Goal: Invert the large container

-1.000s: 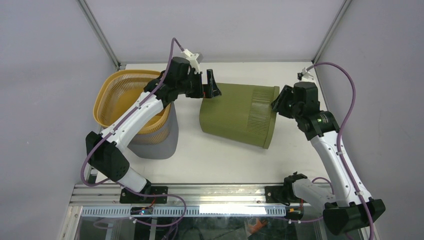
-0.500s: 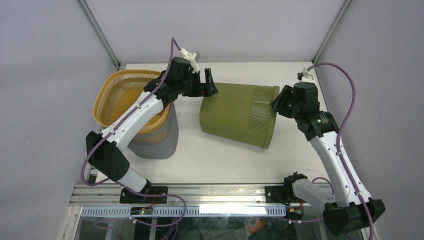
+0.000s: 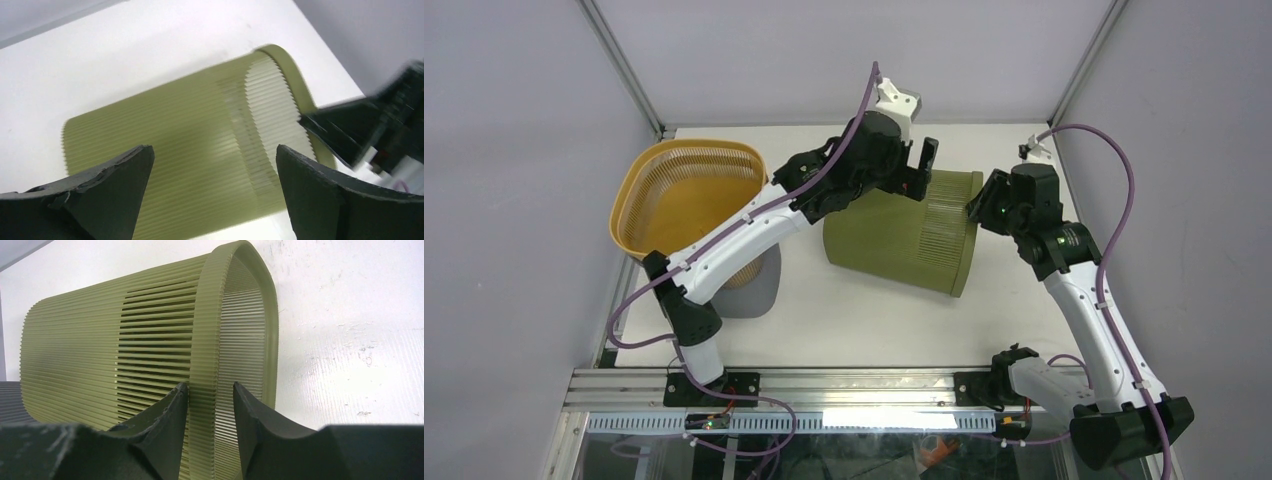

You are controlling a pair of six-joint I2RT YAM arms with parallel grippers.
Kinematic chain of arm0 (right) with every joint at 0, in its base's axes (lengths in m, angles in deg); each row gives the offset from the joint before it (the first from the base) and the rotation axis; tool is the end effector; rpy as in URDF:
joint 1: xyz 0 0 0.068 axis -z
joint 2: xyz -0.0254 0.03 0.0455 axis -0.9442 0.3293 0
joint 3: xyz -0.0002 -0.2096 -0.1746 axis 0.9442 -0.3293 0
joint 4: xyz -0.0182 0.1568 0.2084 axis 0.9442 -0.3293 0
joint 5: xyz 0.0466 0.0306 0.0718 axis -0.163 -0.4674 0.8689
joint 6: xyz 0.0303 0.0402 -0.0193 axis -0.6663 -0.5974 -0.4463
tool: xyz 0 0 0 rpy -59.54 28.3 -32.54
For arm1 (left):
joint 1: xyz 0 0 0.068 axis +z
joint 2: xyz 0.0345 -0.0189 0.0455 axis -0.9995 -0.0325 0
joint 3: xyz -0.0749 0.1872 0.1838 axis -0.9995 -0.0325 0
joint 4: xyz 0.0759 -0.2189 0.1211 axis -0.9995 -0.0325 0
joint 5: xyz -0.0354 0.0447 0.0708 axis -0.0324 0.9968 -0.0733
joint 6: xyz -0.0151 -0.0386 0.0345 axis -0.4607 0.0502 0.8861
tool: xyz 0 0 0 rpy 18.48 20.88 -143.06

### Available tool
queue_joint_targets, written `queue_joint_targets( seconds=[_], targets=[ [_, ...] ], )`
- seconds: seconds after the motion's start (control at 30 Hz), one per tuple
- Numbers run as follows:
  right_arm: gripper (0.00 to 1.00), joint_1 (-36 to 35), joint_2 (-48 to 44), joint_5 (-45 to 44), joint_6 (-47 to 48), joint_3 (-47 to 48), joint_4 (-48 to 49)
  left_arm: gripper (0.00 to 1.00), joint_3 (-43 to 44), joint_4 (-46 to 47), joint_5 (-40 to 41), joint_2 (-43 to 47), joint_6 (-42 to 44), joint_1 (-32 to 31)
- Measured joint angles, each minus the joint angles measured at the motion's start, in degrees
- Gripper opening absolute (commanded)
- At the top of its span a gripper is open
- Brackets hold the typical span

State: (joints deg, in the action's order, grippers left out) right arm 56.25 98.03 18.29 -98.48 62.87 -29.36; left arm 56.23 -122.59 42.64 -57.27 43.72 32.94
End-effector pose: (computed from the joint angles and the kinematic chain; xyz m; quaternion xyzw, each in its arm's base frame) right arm 0.1953 0.0458 0.3600 0.1228 0.8765 0.1093 0.4524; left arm 0.2302 -0.3148 0.4362 0.2262 0.8281 -0.1959 0.4741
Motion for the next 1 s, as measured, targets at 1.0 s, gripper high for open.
queue_joint_targets(
  seconds=[1.0],
  targets=[
    [0.41,0.02,0.44,0.13,-0.02,-0.44,1.01,0.86,-7.65,-3.43,-0.7,-7.43,-21.51,17.42]
  ],
)
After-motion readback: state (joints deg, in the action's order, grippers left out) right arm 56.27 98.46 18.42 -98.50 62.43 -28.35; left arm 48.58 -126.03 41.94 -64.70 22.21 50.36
